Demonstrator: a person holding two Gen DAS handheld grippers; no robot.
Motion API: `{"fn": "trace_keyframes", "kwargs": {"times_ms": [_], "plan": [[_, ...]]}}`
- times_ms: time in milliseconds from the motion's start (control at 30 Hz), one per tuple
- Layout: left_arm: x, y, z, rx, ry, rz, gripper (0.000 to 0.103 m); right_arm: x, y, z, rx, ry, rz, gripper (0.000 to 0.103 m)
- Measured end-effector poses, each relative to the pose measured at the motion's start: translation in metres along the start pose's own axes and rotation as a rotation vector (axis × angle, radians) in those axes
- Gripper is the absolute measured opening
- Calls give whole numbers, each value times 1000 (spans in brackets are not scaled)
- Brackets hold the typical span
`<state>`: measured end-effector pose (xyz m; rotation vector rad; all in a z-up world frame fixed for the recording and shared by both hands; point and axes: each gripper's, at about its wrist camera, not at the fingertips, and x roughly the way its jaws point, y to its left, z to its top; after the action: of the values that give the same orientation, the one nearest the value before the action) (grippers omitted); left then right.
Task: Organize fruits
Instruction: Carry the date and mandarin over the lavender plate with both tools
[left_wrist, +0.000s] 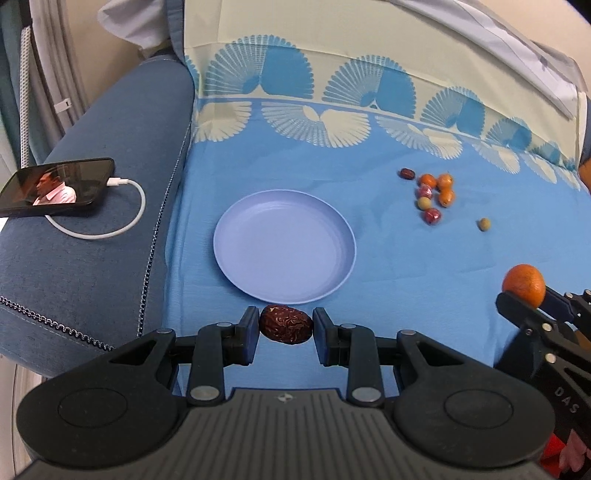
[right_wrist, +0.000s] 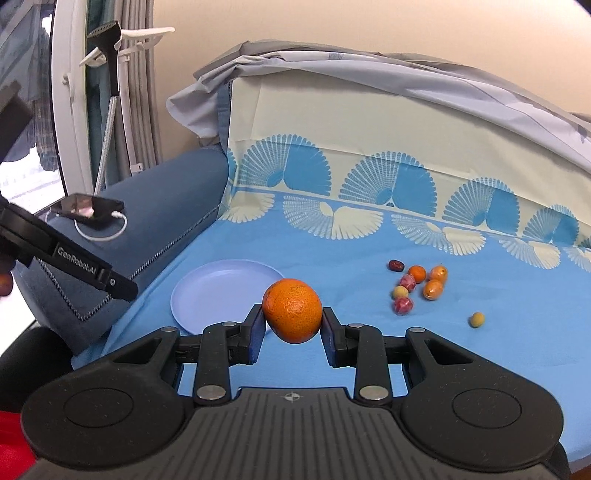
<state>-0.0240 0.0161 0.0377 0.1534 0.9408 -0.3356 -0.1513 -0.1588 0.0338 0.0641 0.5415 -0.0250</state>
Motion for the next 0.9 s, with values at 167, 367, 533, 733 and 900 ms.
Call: {"fn": "trace_keyframes", "kwargs": {"times_ms": [167, 367, 533, 733, 900], "plan": [[5, 1, 5, 0, 4, -8, 34, 10, -3, 12, 31, -10, 14, 34], [12, -1, 7, -3, 14, -6, 34, 24, -1, 19, 54, 0, 60, 34], [21, 3, 12, -14, 27, 3, 34, 34, 2, 20, 54, 21, 82, 34], [38, 9, 18, -36, 44, 14, 34, 50, 6, 15, 55, 66, 91, 34], [62, 14, 24, -51, 68, 34, 34, 80, 12, 14, 47, 130, 87, 34]]}}
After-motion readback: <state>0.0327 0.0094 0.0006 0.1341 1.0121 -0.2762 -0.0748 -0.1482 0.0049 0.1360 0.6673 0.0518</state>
